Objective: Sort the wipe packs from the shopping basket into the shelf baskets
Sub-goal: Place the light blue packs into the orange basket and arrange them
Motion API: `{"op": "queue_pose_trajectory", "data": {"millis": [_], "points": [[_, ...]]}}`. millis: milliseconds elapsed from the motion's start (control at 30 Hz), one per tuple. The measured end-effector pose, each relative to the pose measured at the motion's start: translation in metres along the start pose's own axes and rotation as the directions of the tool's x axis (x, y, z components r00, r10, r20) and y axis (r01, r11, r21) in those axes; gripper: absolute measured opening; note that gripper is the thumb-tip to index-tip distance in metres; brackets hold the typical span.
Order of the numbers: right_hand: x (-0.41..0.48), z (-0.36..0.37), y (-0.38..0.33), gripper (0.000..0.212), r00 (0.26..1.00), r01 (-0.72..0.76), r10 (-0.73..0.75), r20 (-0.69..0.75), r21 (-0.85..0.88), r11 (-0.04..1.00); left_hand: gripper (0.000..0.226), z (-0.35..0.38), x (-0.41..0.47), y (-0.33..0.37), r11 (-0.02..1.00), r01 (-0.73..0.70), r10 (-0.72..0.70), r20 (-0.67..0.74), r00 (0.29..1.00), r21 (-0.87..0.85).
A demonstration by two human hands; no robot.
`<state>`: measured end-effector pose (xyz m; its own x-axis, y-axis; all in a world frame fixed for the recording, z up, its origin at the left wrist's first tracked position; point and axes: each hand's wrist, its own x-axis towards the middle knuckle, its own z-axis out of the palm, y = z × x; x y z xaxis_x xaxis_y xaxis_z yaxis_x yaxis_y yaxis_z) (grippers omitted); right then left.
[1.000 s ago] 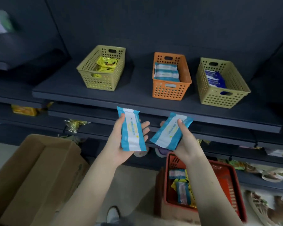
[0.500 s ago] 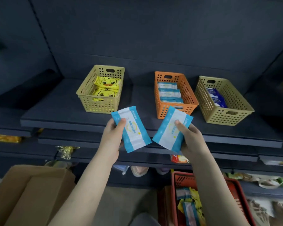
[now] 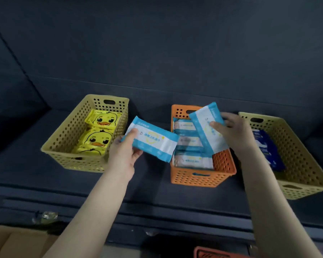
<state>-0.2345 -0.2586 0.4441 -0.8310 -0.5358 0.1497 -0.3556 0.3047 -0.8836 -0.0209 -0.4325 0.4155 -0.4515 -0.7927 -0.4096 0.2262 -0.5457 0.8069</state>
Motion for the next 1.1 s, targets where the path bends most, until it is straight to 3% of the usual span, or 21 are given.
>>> {"op": "queue_pose_trajectory", "data": {"millis": [100, 167, 367, 600, 733, 867, 1000, 1100], "points": [[0.061, 0.001, 0.004, 0.039, 0.979, 0.107, -0.054, 0.197, -0.273, 0.956, 0.027, 0.014, 0.017, -0.003, 1.000, 0.011, -0.012, -0.028, 1.000, -0.018], [0.094, 0.009, 0.002, 0.039, 0.940, 0.207, -0.050, 0.337, -0.448, 0.870, 0.030, 0.018, 0.027, -0.004, 1.000, 0.019, -0.020, -0.056, 0.998, -0.022], [0.145, 0.057, 0.019, 0.036, 0.830, 0.419, -0.060, 0.554, -0.548, 0.724, 0.006, 0.024, 0.054, -0.004, 0.999, -0.005, 0.009, -0.104, 0.995, 0.037], [0.155, 0.067, 0.033, 0.046, 0.815, 0.464, 0.004, 0.580, -0.655, 0.596, 0.003, 0.031, 0.077, -0.005, 0.999, 0.020, -0.016, -0.080, 0.997, 0.050], [0.149, 0.067, 0.043, 0.048, 0.795, 0.500, -0.032, 0.606, -0.623, 0.601, 0.005, 0.038, 0.085, -0.003, 0.998, 0.044, -0.042, -0.035, 0.998, 0.051], [0.131, 0.070, 0.049, 0.044, 0.871, 0.471, -0.176, 0.458, -0.680, 0.562, 0.005, 0.041, 0.093, 0.001, 0.998, 0.054, -0.054, -0.001, 0.999, 0.044], [0.117, 0.079, 0.062, 0.038, 0.924, 0.275, -0.025, 0.382, -0.618, 0.737, 0.008, 0.041, 0.097, 0.001, 0.996, 0.083, -0.084, 0.027, 0.996, 0.031], [0.119, 0.079, 0.064, 0.037, 0.913, 0.253, 0.005, 0.407, -0.577, 0.777, 0.009, 0.040, 0.098, -0.001, 0.995, 0.094, -0.096, 0.041, 0.995, 0.035]]}}
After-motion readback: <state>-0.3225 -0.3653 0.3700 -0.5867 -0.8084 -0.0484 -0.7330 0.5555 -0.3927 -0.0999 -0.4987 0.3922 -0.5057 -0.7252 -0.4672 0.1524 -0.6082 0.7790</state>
